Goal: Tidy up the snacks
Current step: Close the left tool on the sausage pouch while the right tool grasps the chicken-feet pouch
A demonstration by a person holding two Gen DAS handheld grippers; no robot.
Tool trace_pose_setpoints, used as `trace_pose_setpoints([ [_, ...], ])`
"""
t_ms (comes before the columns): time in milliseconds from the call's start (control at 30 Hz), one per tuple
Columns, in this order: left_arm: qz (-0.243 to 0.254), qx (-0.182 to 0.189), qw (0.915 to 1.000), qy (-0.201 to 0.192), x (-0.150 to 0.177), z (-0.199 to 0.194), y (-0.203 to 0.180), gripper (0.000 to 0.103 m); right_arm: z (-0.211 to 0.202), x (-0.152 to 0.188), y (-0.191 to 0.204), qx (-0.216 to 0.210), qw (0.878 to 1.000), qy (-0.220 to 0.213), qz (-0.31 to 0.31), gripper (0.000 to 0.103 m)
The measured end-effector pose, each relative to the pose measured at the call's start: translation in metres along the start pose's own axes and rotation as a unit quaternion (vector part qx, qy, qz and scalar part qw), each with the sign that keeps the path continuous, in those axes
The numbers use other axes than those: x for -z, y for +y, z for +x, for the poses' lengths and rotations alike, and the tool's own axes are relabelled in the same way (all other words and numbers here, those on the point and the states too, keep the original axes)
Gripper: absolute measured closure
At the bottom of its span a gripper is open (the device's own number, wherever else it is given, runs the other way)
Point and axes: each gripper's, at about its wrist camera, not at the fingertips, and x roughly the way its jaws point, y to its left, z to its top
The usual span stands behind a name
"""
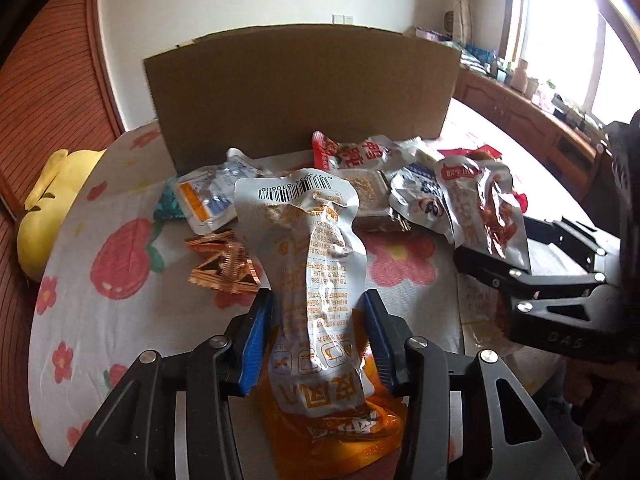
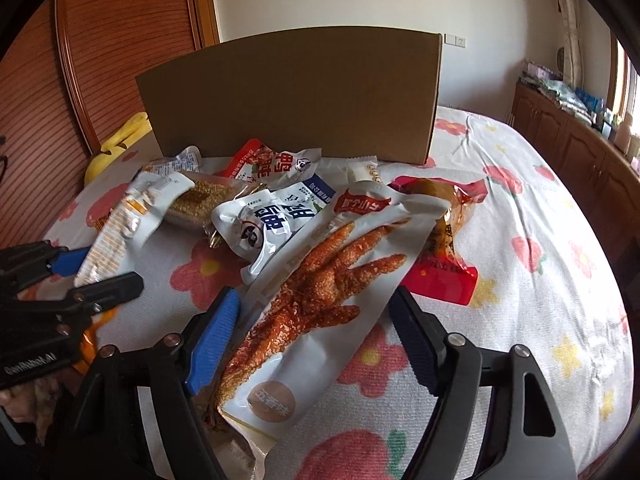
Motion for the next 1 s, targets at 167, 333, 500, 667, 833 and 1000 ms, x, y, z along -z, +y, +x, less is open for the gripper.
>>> trace_pose_setpoints([
  [167,-0.012,0.005,0.9998,-0.017,0.003,-0.016,0.004,0.055,0.001,0.000,0.005,0.008,1.000,-0.001,-0.016,0.045],
  [333,-0.012,0.007,0.9994,-0.032,0.006,-0.029,0.000,0.055,-0.003,0.000,0.001,-0.006,1.000,-0.003,0.001,0.060],
  [500,-0.018,0.013,0.9991,-0.036,0.012,-0.033,-0.003,0.055,-0.020,0.007,-0.005,-0.031,0.999,-0.020,0.021,0.069],
  [667,-0.020,0.015,0.9991,-0.033,0.015,-0.030,-0.002,0.054,-0.030,0.009,-0.005,-0.041,0.998,-0.038,0.031,0.072],
  [833,-0.024,0.017,0.9990,-0.034,0.012,-0.030,-0.001,0.054,-0.037,0.013,-0.008,-0.048,0.997,-0.051,0.043,0.074],
  [1000,-0.026,0.015,0.9988,-0.039,0.011,-0.032,0.001,0.054,-0.039,0.014,-0.010,-0.052,0.996,-0.055,0.049,0.075],
])
